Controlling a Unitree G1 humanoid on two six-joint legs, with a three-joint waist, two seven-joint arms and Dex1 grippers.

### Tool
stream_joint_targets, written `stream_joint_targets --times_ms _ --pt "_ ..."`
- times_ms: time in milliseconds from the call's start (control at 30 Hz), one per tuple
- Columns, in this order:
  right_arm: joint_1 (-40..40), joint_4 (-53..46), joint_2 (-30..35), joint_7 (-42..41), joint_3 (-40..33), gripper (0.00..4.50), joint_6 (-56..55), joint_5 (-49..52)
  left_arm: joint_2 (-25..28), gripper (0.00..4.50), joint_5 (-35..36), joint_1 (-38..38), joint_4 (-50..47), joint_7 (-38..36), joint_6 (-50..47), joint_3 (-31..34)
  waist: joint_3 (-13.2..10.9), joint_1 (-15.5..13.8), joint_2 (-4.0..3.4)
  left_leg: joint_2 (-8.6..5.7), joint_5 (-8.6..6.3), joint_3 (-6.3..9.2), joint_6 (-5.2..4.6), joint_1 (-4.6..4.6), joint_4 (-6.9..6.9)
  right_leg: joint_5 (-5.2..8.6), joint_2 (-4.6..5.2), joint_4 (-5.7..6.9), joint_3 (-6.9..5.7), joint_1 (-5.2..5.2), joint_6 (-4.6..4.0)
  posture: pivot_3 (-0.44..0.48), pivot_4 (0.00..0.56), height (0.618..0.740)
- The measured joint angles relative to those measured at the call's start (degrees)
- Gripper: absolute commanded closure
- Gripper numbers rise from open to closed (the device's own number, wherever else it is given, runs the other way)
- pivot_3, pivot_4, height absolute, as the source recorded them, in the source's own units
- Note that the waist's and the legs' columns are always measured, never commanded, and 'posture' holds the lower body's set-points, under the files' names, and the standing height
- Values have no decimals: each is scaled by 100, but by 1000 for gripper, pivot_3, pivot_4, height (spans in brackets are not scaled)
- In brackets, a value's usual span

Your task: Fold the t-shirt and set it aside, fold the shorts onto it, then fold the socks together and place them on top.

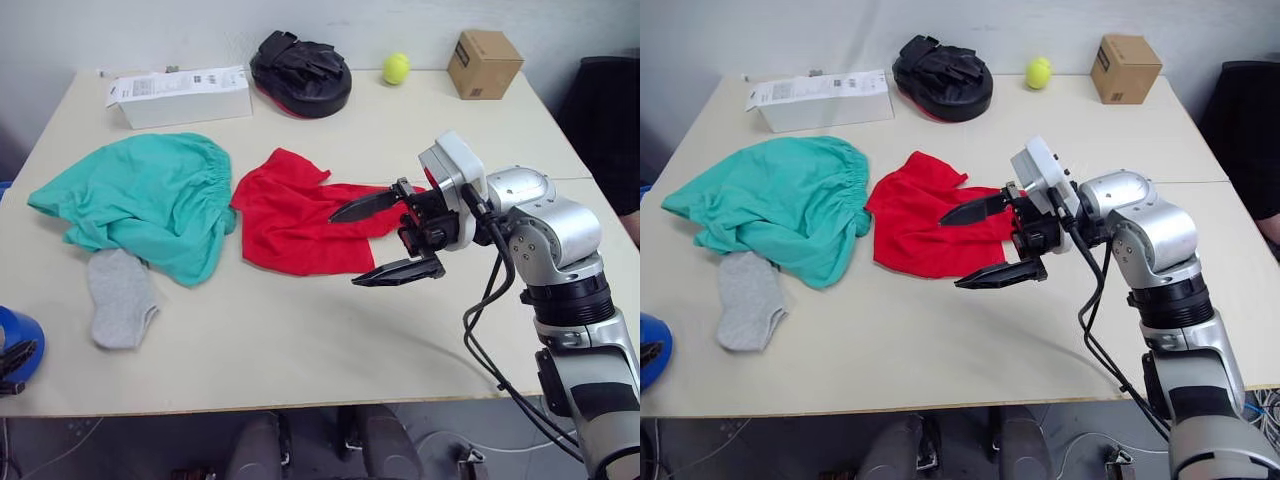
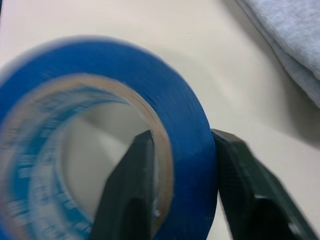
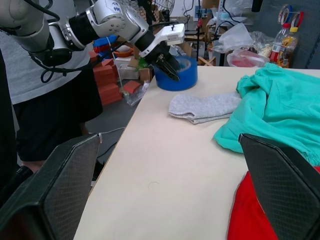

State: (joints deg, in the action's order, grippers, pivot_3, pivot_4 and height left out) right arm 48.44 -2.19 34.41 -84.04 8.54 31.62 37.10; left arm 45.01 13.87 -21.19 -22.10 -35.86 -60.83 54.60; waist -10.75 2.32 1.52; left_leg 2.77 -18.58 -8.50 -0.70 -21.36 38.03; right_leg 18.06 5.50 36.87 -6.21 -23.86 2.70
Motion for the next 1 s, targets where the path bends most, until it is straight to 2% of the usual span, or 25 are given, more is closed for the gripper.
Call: stream_joint_targets --times_ms 200,300,400,500,600,633,700,733,767,833,867,933,1000 --pt "-144 -3 49 42 -3 0 0 -32 7 63 71 -86 -211 -10 -200 358 0 -7 0 -2 0 0 0 0 0 0 2 -2 1 -1 -1 0 150 740" --pt "-195 -6 153 117 -26 0 -2 -96 294 11 251 20 -428 -202 -406 655 0 -36 0 -2 0 0 0 0 1 1 4 0 0 -1 -2 0 150 740" --pt "-283 -16 336 214 -77 0 -38 -208 853 11 685 373 -768 -642 -536 994 1 -79 1 -10 -1 6 3 0 2 2 13 -3 1 0 -3 0 150 740" --pt "-517 -9 571 290 -186 0 -245 -455 1419 11 1400 1051 -1167 -1134 -500 780 -3 -87 -7 -14 -3 8 8 0 1 2 15 -5 4 4 -3 0 150 740" --pt "-785 14 819 358 -247 0 -584 -780 1711 11 2112 1945 -1389 -1431 -191 -311 -8 -69 -27 -14 0 4 5 3 0 2 12 -2 6 6 -3 0 150 740" --pt "-891 38 901 391 -269 0 -708 -903 1762 11 2244 2336 -1401 -1466 -10 -989 -8 -69 -30 -13 3 2 8 4 -1 2 7 0 6 6 -3 0 150 740" --pt "-977 76 959 448 -278 0 -831 -1042 1817 11 2358 2693 -1428 -1526 244 -1828 -8 -44 -31 -7 5 -8 10 4 -1 1 -5 4 13 3 -2 0 150 740" --pt "-1105 111 1058 506 -340 0 -978 -1163 1802 11 2359 3210 -1355 -1629 490 -2668 -9 -37 -32 -5 10 -11 11 4 0 2 -10 6 14 2 -2 0 150 740" --pt "-1145 181 1086 553 -370 0 -1062 -1261 1775 11 2327 3541 -1312 -1691 675 -3217 -9 -37 -31 -3 14 -14 12 3 1 2 -17 5 15 1 -2 0 150 740" --pt "-1339 246 1233 645 -493 0 -1229 -1400 1514 11 1896 4405 -967 -1909 1260 -4608 -8 -78 -34 -6 17 -22 10 4 4 2 -20 5 16 1 -2 0 150 740" --pt "-1380 235 1245 678 -506 0 -1257 -1421 1427 11 1713 4559 -815 -1973 1465 -4964 -8 -66 -34 -5 18 -26 9 3 4 2 -23 6 18 0 -2 0 150 740" --pt "-1614 143 1352 816 -722 0 -1226 -1419 1022 11 927 5189 -105 -2141 2140 -6144 -8 -97 -34 -7 21 -29 6 3 10 2 -29 7 18 0 -1 0 150 740" --pt "-1793 -94 1433 946 -894 0 -1098 -1351 608 11 372 5562 541 -2227 2558 -6874 -9 -104 -33 -4 21 -31 5 -1 15 1 -33 7 21 -1 1 0 150 740"
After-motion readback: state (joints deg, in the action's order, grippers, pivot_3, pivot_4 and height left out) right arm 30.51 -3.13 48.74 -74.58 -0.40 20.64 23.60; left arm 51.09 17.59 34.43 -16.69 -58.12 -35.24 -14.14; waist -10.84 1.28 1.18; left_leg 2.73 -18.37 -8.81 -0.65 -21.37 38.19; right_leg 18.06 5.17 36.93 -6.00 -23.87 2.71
